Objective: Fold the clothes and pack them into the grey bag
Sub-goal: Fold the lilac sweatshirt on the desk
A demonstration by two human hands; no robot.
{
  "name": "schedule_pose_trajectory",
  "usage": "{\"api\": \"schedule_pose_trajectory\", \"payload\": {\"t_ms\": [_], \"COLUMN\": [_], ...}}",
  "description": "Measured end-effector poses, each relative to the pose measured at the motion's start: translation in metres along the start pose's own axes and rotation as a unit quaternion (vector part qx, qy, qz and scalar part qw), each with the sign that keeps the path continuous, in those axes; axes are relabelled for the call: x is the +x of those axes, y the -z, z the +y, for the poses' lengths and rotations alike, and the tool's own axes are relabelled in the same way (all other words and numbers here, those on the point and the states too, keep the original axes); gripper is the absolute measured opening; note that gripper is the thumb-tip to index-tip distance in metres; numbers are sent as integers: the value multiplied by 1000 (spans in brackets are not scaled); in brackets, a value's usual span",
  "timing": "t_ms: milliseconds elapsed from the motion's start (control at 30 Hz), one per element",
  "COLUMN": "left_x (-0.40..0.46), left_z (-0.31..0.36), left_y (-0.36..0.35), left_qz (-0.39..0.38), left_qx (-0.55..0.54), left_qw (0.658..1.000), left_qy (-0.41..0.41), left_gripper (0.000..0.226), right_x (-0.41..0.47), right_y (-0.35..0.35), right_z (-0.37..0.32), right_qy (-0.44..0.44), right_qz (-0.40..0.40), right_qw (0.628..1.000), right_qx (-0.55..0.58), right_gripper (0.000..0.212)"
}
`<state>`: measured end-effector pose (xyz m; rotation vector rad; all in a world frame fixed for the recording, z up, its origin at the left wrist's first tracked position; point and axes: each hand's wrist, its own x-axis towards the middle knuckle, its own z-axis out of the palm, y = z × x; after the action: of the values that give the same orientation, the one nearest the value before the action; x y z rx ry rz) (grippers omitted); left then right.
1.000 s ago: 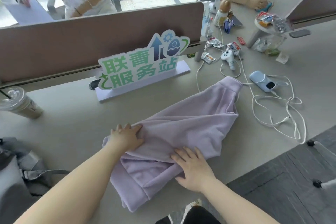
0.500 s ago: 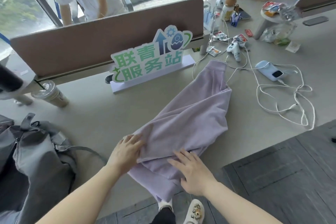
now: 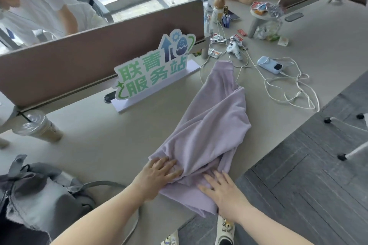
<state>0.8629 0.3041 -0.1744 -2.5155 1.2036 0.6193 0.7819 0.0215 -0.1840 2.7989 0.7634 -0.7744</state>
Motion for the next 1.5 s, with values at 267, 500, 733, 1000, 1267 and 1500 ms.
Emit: {"api": "schedule_pose_trajectory", "payload": {"t_ms": [267, 500, 733, 1000, 1267, 1500], "left_x": [13, -7, 3, 67, 102, 136], "left_z": [-5, -36, -58, -40, -19, -14], "left_y": [22, 79, 157, 149, 120, 128], "left_qz": [137, 24, -91, 83, 77, 149], "left_qx": [-16, -217, -522, -679, -515, -517], "left_qw": [990, 976, 847, 710, 805, 773], "left_qy": [-43, -11, -33, 166, 285, 337], "left_gripper": [71, 70, 59, 35, 26, 13], "right_x": [3, -33, -43, 8, 28, 21], "right_y": [7, 57, 85, 60, 51, 59], "right_z": [-19, -20, 38, 113, 145, 153], "right_qy": [-72, -175, -175, -313, -311, -228], "right_qz": [163, 224, 224, 177, 224, 234], "right_qw": [971, 831, 677, 556, 546, 678], "right_qx": [161, 479, 680, 749, 745, 658], "right_gripper": [32, 22, 26, 18, 15, 24]}}
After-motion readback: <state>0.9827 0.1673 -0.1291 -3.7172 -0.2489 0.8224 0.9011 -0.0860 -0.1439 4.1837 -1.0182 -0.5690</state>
